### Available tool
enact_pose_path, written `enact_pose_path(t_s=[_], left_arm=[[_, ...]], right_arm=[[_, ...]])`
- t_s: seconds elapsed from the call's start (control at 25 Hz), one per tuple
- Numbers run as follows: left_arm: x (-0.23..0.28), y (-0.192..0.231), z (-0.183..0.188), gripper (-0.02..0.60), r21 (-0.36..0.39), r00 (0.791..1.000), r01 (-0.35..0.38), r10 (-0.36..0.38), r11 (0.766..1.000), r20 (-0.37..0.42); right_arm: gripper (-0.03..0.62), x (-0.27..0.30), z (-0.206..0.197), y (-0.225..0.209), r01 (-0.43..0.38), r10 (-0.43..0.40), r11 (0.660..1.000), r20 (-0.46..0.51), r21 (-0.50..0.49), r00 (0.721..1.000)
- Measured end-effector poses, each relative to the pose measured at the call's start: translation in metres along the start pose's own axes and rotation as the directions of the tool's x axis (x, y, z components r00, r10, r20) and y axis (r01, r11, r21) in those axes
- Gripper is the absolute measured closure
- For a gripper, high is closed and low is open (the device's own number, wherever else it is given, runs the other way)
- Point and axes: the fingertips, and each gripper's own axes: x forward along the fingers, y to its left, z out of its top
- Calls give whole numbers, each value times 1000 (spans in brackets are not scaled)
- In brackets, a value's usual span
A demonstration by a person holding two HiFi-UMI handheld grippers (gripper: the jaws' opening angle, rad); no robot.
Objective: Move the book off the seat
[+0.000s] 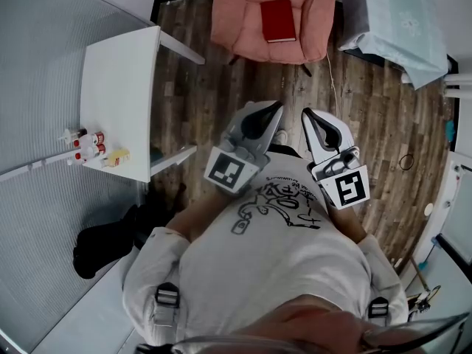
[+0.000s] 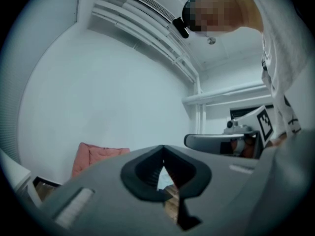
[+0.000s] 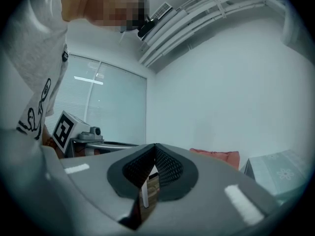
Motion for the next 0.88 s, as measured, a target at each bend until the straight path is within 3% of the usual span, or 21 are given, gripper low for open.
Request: enact_pose_path(t_s=[0.48, 0.88], left_arm=[[36, 37, -3, 581, -10, 1000, -5, 5, 1000, 9], [74, 94, 4, 581, -21, 1000, -1, 2, 1000, 9]], right_arm=[[589, 34, -7, -34, -4, 4, 1000, -14, -7, 1000], [589, 92, -10, -71, 0, 0, 1000, -38, -9, 999]])
